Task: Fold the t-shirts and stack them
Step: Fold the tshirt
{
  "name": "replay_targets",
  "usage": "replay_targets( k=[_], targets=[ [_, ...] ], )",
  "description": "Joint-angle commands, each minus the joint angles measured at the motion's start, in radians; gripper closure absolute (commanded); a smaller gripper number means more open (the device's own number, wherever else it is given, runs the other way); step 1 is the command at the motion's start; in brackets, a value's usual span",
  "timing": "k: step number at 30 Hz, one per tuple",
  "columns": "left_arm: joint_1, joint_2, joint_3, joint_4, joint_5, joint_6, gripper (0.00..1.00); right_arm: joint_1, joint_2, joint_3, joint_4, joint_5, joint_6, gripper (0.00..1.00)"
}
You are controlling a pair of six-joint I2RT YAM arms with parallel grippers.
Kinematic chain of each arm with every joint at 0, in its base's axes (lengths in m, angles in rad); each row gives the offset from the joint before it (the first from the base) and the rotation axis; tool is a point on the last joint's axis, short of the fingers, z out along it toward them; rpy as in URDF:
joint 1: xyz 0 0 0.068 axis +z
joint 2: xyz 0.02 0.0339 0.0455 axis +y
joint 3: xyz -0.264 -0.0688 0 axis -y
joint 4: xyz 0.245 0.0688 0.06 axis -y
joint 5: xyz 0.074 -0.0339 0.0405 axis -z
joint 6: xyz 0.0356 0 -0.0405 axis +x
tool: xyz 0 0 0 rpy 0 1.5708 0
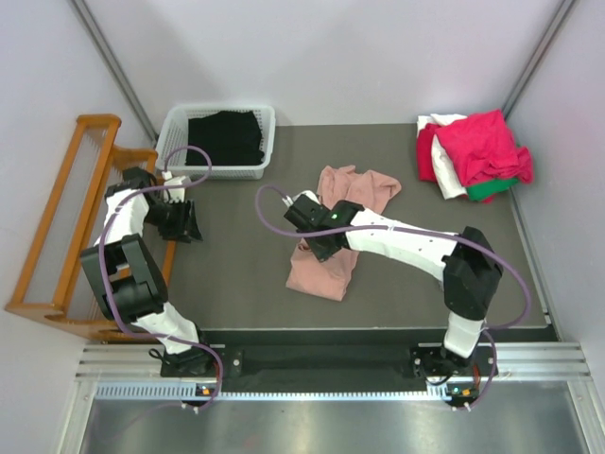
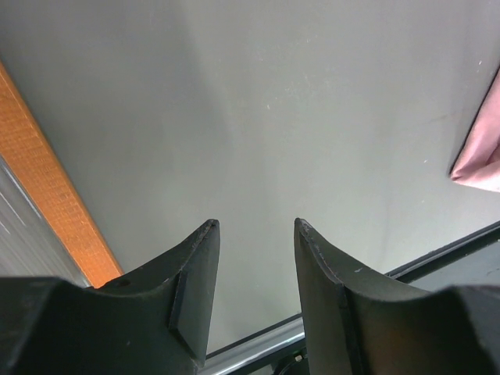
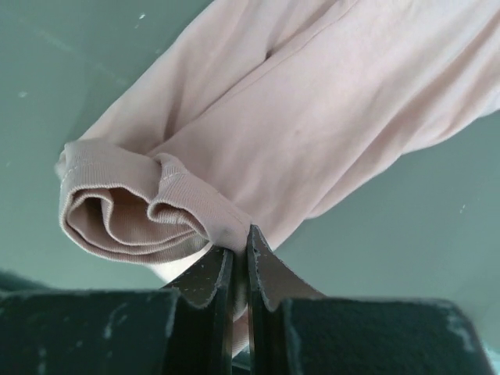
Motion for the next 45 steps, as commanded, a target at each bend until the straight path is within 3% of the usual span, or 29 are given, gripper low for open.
replay_targets(
  k=[1, 20, 23, 27, 30, 40, 45],
  targets=[
    [0.003, -0.027, 0.004, -0.021, 0.009, 0.036, 0.52, -0.041, 0.046, 0.038, 0.065, 0.026, -0.062, 0.99],
    [0.003, -0.029, -0.011, -0.021, 0.007, 0.047, 0.52, -0.234, 0.126, 0.086, 0.099, 0.006, -0.117, 0.96],
    [0.005, -0.035, -0.004, -0.031, 0.009, 0.050, 0.52, -0.243, 0.174, 0.089, 0.118, 0.000, -0.113, 0.79],
    [0.003, -0.041, -0.004, -0.038, -0.002, 0.059, 0.52, -0.257, 0.224, 0.110, 0.121, 0.006, -0.111, 0.45],
    [0.003, -0.041, -0.002, -0.045, 0.002, 0.067, 0.52, -0.276, 0.247, 0.142, 0.113, 0.021, -0.105, 0.34],
    [0.005, -0.036, -0.016, -0.056, 0.018, 0.073, 0.52, -0.292, 0.227, 0.355, 0.009, 0.300, -0.177, 0.25],
    [0.003, -0.047, -0.019, -0.056, 0.012, 0.076, 0.52, -0.294, 0.192, 0.352, -0.051, 0.340, -0.136, 0.26]
  ],
)
